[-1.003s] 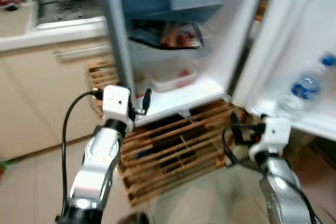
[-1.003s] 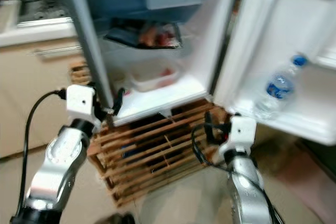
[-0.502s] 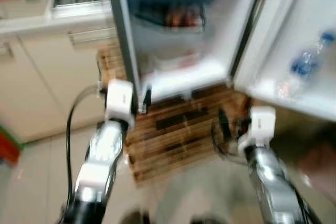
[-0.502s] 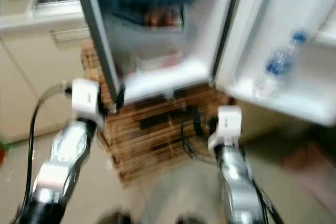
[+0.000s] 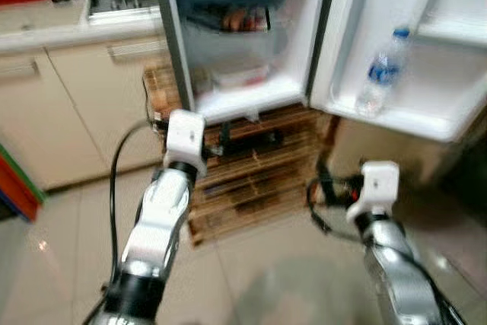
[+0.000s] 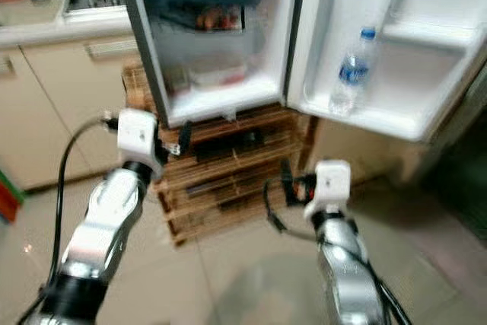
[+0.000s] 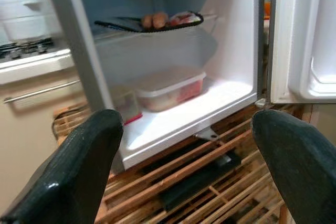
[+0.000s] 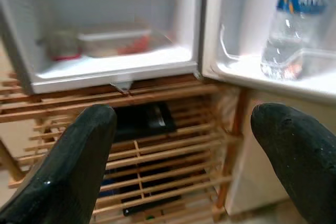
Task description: Restocking fridge
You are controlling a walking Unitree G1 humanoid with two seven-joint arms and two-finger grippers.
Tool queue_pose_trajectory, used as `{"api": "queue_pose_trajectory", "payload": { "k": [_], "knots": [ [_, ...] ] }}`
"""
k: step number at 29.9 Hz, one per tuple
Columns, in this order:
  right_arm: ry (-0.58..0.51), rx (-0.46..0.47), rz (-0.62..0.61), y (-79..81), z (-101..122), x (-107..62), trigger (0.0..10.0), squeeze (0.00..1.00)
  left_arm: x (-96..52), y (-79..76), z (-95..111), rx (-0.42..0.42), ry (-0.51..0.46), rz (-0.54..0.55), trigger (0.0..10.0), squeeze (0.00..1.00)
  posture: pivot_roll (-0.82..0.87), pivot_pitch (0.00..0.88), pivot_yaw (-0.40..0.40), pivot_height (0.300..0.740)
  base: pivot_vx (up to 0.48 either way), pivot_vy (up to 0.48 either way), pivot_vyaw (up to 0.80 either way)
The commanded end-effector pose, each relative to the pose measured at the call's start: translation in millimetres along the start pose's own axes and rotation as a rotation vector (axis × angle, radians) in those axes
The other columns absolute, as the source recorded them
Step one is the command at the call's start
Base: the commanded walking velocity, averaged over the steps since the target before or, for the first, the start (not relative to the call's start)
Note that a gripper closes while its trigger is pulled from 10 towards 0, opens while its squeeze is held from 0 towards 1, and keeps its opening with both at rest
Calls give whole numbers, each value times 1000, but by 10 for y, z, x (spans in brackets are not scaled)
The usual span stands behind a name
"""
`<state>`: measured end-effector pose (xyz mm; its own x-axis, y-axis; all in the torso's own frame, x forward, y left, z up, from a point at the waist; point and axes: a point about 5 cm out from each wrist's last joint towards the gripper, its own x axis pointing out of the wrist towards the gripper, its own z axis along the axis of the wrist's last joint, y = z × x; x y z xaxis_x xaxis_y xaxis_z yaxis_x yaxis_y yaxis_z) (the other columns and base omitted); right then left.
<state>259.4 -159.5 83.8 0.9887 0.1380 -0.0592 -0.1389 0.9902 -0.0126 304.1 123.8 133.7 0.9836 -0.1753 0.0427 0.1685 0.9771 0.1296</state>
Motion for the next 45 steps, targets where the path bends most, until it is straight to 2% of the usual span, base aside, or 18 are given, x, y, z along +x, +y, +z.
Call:
{"api": "queue_pose_trajectory", "payload": {
  "k": [1, 8, 17, 23, 24, 29, 45],
  "knots": [
    [-15, -29, 9, -24, 55, 21, 10000, 0, 17, -31, -8, -1, -2, 2, 10000, 0, -89, 0, 9, 740, 0, -458, 575],
    [-14, -44, 74, 76, 56, 39, 10000, 0, 36, -20, -20, 16, -10, 0, 10000, 0, -82, 0, 1, 740, 0, -452, 559],
    [-7, -90, 74, 71, 74, 114, 10000, 0, 123, -38, -8, 8, -16, -1, 10000, 0, -107, 0, 9, 740, 0, -439, 550],
    [-10, -89, 62, 61, 80, 135, 10000, 0, 146, -57, -6, 15, -17, 2, 10000, 0, -98, 0, 12, 740, 0, -420, 521],
    [-16, -66, 55, 58, 77, 141, 10000, 0, 147, -62, -8, 17, -18, -2, 10000, 0, -94, 0, 13, 740, 0, -420, 0],
    [-23, -80, 67, 87, 85, 169, 10000, 0, 77, -89, -87, 28, -1, -26, 10000, 0, -91, 0, 18, 740, 99, -415, 0],
    [-22, -68, 91, 135, 57, 180, 10000, 0, 81, -57, -67, 37, -12, -10, 10000, 0, -78, 0, 13, 740, 247, -409, 0]
  ]
}}
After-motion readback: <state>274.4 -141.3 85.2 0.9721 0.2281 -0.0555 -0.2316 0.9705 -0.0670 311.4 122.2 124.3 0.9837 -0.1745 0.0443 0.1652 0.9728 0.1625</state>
